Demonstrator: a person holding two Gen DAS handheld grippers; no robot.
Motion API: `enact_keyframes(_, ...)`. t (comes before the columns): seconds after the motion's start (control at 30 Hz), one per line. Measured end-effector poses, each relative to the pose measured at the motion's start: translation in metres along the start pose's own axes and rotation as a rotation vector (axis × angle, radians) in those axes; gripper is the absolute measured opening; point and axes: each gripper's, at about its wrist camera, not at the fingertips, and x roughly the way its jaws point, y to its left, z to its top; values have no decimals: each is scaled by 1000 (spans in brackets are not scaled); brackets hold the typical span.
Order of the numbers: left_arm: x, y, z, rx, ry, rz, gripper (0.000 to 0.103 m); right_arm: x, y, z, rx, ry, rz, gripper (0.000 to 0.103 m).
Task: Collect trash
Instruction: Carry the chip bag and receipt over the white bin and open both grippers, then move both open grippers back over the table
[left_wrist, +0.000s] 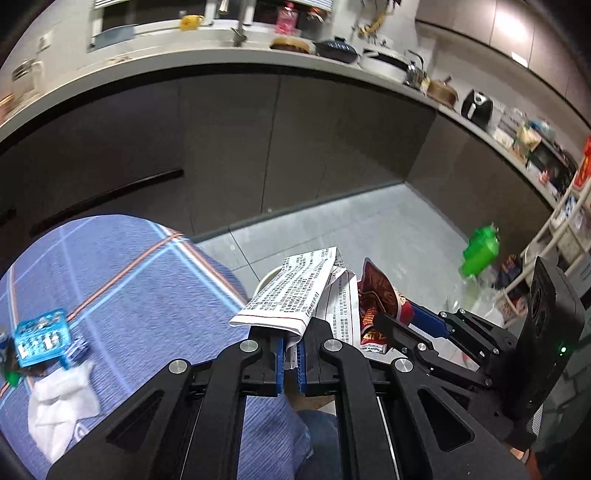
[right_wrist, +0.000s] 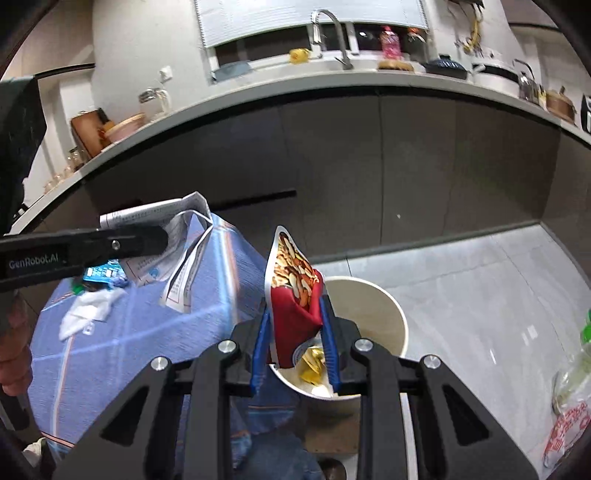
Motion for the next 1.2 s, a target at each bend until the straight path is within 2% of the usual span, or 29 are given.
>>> enact_keyframes(0.17, 36, -7, -2, 30, 31, 17, 5, 22, -22, -19, 42, 32, 2, 27)
enact_keyframes(0.4, 89, 0, -12, 5, 111, 30, 5, 62, -42, -40, 76, 99, 10, 27)
enact_keyframes(0.63, 110, -4, -10, 30, 124, 76, 7, 89, -51, -52, 93, 140, 14, 31)
enact_keyframes(0.7, 112, -3, -8, 29, 117, 93, 14, 92, -51, -54, 83, 137, 8, 38)
enact_keyframes(0.73, 113, -4, -7, 28, 112, 106, 19, 91, -52, -54, 77, 132, 5, 57)
enact_keyframes(0.77, 113, -4, -6, 27, 105, 112, 30, 90, -50, -54, 67, 120, -5, 73)
enact_keyframes(0.8, 113, -3, -4, 22, 95, 119, 44, 88, -50, -53, 50, 100, -12, 76)
enact_keyframes(0.93, 107, 1, -2, 0, 58, 145, 72, 85, -47, -52, 8, 80, -10, 90)
enact_keyframes(1.0, 102, 2, -1, -8, 27, 170, 86, 83, -45, -53, -7, 76, -11, 93)
enact_keyframes(1.07, 98, 1, -1, -12, 15, 189, 94, 81, -44, -53, -9, 70, -12, 99)
enact_keyframes(1.2, 91, 4, -2, -26, 17, 192, 94, 80, -42, -52, -6, 72, -11, 99)
